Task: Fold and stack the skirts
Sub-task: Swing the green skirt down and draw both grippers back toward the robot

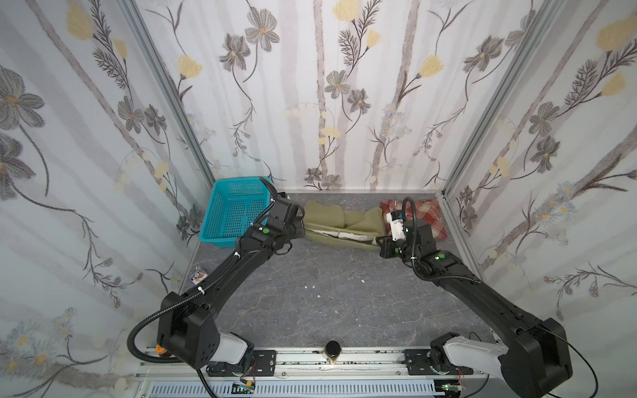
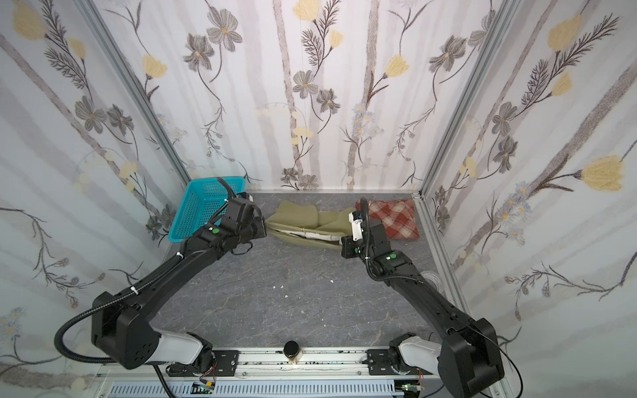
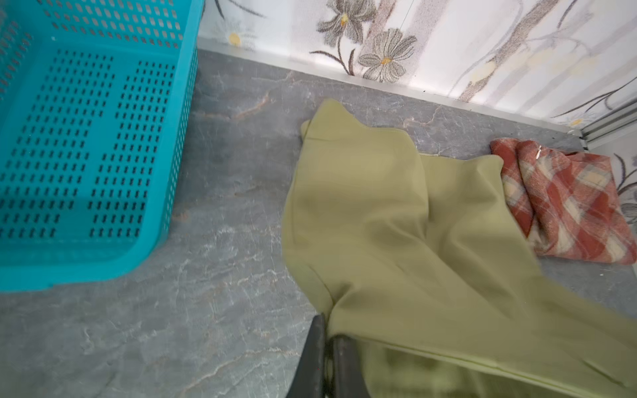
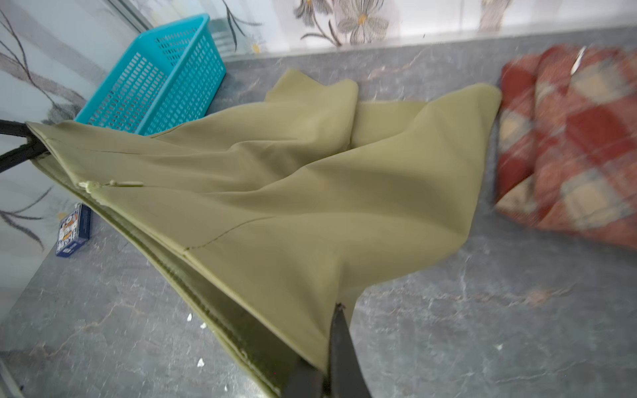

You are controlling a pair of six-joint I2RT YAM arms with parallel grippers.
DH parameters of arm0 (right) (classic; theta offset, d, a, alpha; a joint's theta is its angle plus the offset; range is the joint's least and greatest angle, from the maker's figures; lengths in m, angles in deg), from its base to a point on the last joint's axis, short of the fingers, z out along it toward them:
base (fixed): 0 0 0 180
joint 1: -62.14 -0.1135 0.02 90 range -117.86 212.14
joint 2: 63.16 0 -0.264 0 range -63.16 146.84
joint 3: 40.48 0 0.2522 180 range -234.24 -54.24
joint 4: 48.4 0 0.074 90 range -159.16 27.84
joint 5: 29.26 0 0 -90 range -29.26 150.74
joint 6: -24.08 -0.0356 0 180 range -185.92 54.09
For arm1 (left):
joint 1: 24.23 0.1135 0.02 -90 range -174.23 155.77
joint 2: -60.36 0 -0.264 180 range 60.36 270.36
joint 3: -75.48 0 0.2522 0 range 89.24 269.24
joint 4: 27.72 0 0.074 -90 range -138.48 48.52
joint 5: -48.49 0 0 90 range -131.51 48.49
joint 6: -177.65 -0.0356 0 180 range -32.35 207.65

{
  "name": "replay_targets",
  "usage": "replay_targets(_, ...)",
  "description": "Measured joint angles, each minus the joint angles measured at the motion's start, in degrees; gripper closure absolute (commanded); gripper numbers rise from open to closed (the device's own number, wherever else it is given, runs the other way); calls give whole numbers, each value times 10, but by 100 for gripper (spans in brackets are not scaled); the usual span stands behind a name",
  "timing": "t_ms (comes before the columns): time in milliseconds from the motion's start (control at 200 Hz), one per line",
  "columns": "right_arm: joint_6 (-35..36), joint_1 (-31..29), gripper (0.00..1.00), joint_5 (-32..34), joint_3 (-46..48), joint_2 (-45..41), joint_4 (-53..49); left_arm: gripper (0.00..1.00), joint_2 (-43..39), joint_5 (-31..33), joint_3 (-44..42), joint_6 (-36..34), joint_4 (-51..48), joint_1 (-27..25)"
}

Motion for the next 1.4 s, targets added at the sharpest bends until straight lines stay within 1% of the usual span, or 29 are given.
replay_targets(80,-35,-28,100,10,69,-19,17,100,-43,-2,-80,38,10,-21)
replay_targets(165,-75,-59,100,15,127,-35,30,99,-80,-11,-142,74,15,-38)
replay_targets(195,-86,-67,100,16,140,-39,33,96,-93,-12,-162,87,18,-44)
replay_targets(240,-104,-80,100,22,158,-46,37,83,-109,-14,-191,105,21,-54)
replay_targets(270,-114,-87,94,26,166,-50,38,70,-117,-15,-206,115,23,-60)
replay_targets(320,-130,-97,77,32,178,-57,38,55,-134,-17,-233,131,23,-69)
replay_targets(350,-140,-104,70,38,184,-62,38,46,-143,-17,-246,141,23,-72)
replay_targets(390,-155,-112,63,41,194,-71,36,38,-157,-18,-263,152,21,-74)
replay_targets(440,-166,-121,52,42,203,-83,35,30,-173,-22,-277,164,20,-78)
replay_targets(480,-178,-128,46,42,210,-96,31,28,-186,-26,-283,170,18,-80)
replay_targets(540,-193,-136,40,40,216,-117,26,27,-203,-32,-287,174,13,-83)
replay_targets(650,-212,-140,39,38,216,-161,2,28,-226,-37,-286,174,4,-84)
replay_targets(730,-224,-141,39,38,213,-197,-28,33,-232,-38,-276,174,-6,-85)
replay_targets(800,-231,-141,45,40,210,-223,-42,41,-227,-38,-262,171,-7,-85)
replay_targets(854,-235,-141,57,42,210,-231,-43,49,-210,-38,-250,164,-7,-85)
replay_targets(899,-237,-141,70,45,209,-226,-40,55,-188,-38,-240,156,-7,-85)
replay_targets(964,-243,-141,88,51,207,-201,-28,62,-152,-38,-229,144,-6,-85)
replay_targets(1009,-247,-140,96,54,206,-174,-14,67,-130,-38,-225,139,-3,-85)
replay_targets(1039,-251,-140,100,55,205,-152,-7,69,-116,-38,-224,137,-3,-85)
replay_targets(1094,-256,-137,100,56,202,-110,8,73,-94,-38,-225,128,-3,-85)
replay_targets(1239,-279,-123,100,56,196,-10,57,76,-62,-45,-249,126,15,-85)
replay_targets(1399,-295,-92,100,56,186,72,91,77,-47,-64,-268,128,44,-86)
